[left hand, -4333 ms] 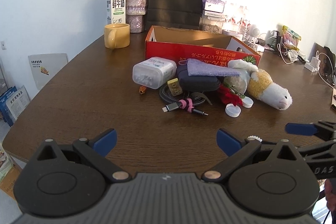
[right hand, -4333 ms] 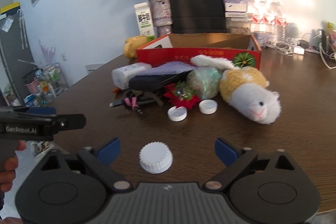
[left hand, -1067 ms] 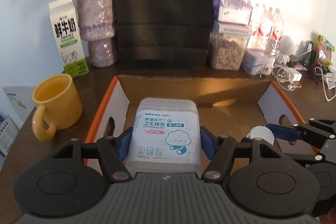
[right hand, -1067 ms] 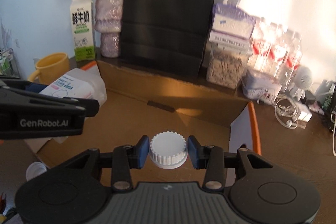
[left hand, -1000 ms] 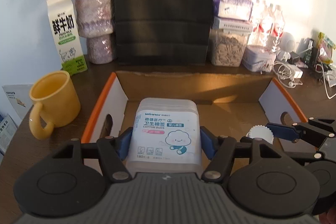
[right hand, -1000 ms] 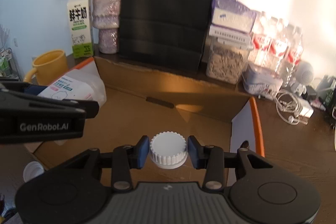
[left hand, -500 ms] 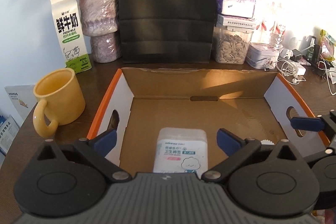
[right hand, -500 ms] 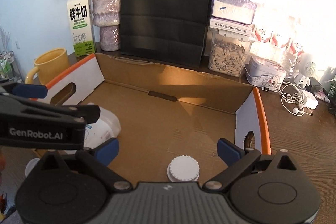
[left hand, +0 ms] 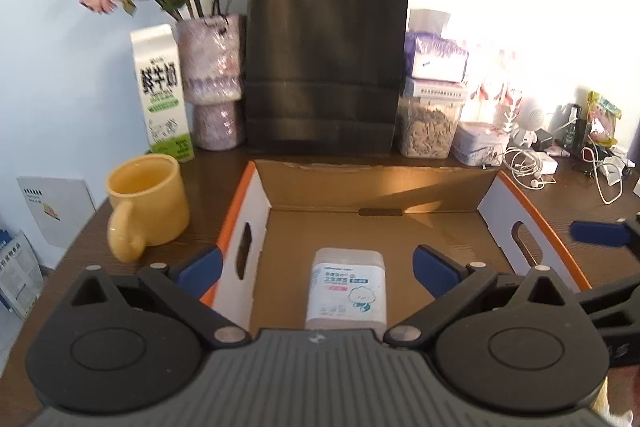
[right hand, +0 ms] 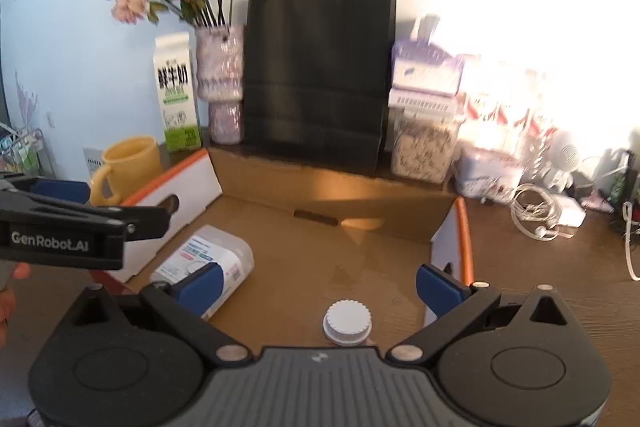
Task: Organize objects
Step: 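Lower the swab box into the cardboard box and open left while right releases the cap inside, then move both grippers back from the cardboard box toward the item pile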
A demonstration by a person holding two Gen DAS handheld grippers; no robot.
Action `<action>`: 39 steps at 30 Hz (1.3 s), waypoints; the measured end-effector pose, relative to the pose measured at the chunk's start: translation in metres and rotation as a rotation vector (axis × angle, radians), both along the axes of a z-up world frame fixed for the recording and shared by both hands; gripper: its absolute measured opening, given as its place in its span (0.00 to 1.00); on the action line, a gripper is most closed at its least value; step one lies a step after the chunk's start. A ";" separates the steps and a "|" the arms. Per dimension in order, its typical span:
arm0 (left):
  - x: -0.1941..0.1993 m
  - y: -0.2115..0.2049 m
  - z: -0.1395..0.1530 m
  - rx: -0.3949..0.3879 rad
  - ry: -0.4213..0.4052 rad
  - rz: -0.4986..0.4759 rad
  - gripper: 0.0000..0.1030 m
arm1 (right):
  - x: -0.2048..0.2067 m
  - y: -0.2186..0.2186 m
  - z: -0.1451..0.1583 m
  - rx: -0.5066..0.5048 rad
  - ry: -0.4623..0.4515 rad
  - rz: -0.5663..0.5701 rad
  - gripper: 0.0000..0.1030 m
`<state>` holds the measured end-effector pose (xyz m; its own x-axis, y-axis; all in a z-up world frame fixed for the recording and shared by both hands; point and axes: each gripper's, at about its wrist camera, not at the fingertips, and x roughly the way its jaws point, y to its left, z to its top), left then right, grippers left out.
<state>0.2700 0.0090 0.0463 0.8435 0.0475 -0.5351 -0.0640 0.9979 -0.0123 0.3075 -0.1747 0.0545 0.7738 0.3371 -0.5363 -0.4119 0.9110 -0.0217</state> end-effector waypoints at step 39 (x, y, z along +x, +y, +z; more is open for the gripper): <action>-0.211 0.030 -0.064 -0.048 0.006 -0.014 1.00 | -0.226 -0.077 -0.052 0.058 -0.091 0.027 1.00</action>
<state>0.0590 0.0392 -0.0177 0.8407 0.0097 -0.5415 -0.0501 0.9969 -0.0599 0.0816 -0.2521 0.0020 0.8089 0.3867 -0.4430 -0.4350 0.9004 -0.0083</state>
